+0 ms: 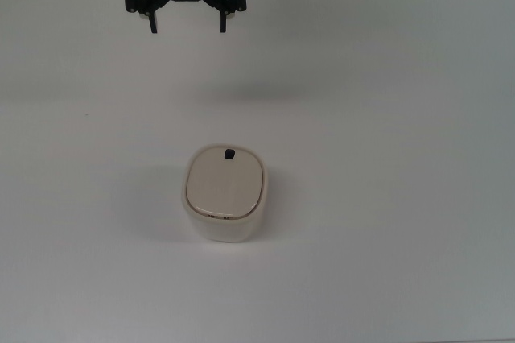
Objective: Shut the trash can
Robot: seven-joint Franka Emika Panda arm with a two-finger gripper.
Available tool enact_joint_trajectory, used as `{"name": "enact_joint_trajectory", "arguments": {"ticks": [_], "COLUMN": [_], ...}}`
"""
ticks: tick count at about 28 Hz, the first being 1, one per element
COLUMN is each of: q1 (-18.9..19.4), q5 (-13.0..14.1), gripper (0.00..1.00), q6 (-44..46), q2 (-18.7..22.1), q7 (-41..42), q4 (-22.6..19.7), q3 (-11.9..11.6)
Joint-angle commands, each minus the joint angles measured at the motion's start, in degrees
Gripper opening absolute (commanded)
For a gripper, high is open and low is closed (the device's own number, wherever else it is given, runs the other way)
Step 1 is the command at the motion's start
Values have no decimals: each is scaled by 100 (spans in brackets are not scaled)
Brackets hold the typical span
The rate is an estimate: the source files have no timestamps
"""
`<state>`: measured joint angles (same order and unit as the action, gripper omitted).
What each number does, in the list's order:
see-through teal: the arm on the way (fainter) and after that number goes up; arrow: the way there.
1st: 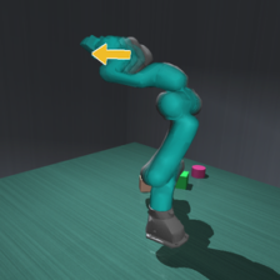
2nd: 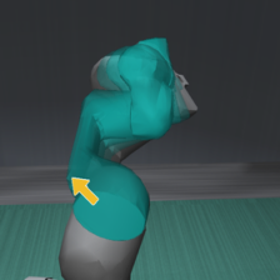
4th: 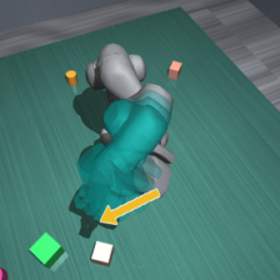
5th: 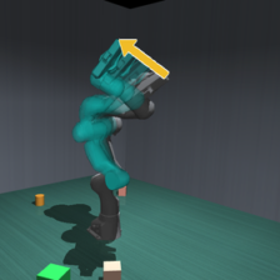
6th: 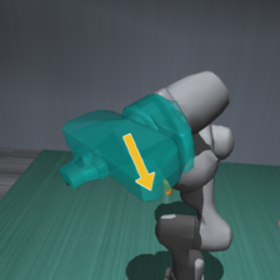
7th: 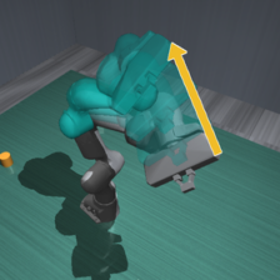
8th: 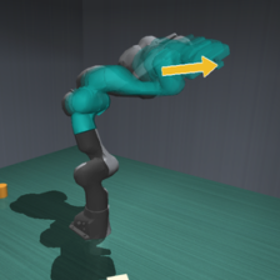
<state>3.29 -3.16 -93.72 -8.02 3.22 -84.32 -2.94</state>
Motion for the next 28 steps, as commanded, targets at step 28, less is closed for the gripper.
{"name": "enact_joint_trajectory", "arguments": {"ticks": [28], "q1": [22], "q5": [140], "gripper": [100], "q6": [424], "q2": [107], "q7": [-155], "q4": [-67], "q3": [-49]}}
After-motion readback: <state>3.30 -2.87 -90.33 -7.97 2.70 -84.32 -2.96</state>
